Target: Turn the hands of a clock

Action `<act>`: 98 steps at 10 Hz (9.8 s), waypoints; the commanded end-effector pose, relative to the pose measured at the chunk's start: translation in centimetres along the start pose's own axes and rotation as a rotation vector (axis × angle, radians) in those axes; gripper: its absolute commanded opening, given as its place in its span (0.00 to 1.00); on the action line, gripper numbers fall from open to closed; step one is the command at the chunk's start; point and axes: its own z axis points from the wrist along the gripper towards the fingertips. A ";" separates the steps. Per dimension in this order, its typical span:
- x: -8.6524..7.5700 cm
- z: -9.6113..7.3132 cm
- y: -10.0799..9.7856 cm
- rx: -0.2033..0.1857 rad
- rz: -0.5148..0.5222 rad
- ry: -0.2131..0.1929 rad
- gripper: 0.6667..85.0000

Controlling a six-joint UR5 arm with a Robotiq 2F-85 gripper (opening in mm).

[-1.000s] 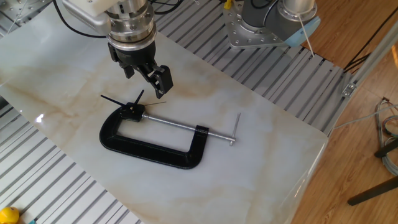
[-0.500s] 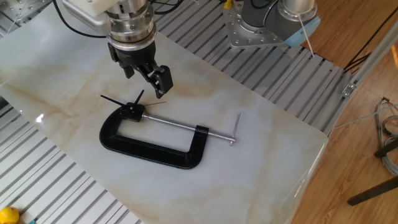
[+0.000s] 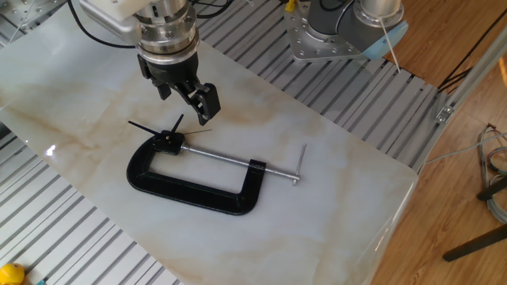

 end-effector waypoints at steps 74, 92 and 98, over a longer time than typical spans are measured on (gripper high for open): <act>-3.1 11.3 -15.1 0.028 -0.261 -0.078 0.17; -1.2 15.7 -16.8 0.017 -0.276 -0.040 0.01; -2.8 16.3 -16.1 0.014 -0.299 -0.065 0.01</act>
